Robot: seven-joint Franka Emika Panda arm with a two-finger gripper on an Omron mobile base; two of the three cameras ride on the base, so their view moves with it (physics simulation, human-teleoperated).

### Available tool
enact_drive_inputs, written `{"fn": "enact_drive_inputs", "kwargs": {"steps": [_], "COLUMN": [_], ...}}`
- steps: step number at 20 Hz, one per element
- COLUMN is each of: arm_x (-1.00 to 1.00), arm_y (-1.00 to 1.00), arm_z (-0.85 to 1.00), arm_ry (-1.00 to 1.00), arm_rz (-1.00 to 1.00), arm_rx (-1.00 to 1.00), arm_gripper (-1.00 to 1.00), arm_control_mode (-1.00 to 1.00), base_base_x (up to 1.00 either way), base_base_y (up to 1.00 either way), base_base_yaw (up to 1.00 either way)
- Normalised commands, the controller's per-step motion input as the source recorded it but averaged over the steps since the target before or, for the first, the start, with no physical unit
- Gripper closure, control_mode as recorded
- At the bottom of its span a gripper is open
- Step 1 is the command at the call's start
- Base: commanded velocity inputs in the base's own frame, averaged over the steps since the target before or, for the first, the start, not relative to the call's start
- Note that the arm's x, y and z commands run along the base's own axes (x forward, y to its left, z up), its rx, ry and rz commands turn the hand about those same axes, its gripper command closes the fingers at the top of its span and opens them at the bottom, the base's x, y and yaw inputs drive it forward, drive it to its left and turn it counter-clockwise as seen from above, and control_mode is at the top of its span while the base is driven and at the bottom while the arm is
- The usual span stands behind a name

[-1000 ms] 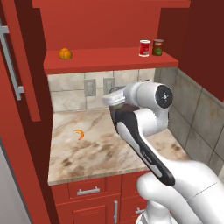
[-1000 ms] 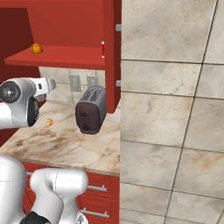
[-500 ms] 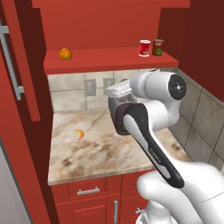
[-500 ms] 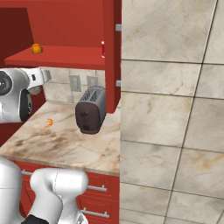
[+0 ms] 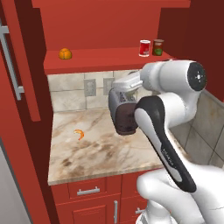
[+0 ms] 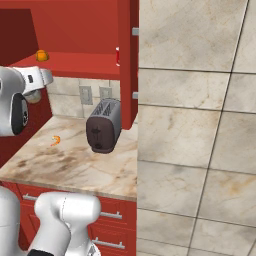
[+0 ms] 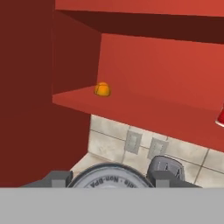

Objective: Pick the cans from the counter and place them in their designated side in the cabinet.

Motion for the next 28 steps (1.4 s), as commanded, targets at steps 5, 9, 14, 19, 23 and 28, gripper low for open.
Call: {"fn": "enact_drive_inputs", "kwargs": {"steps": [5, 9, 14, 19, 23, 28], "arm_x": [-0.21, -0.17, -0.20, -0.13, -0.11, -0.02], "arm_y": [-0.20, -0.20, -0.27, -0.26, -0.23, -0.11], "arm_z": [0.15, 0.19, 0.22, 0.21, 0.26, 0.21], "arm_ry": [-0.08, -0.11, -0.05, -0.04, -0.02, 0.00], "arm_rz": [0.00, 0.00, 0.00, 0.00, 0.00, 0.00], "arm_rx": [-0.03, -0.02, -0.03, -0.03, -0.04, -0.01], "arm_gripper": [1.00, 1.00, 1.00, 1.00, 1.00, 1.00], "arm_control_mode": [-1.00, -1.00, -1.00, -1.00, -1.00, -1.00], "base_base_x": [0.00, 0.00, 0.00, 0.00, 0.00, 0.00], "base_base_y": [0.00, 0.00, 0.00, 0.00, 0.00, 0.00], "base_base_yaw": [0.00, 0.00, 0.00, 0.00, 0.00, 0.00]}}
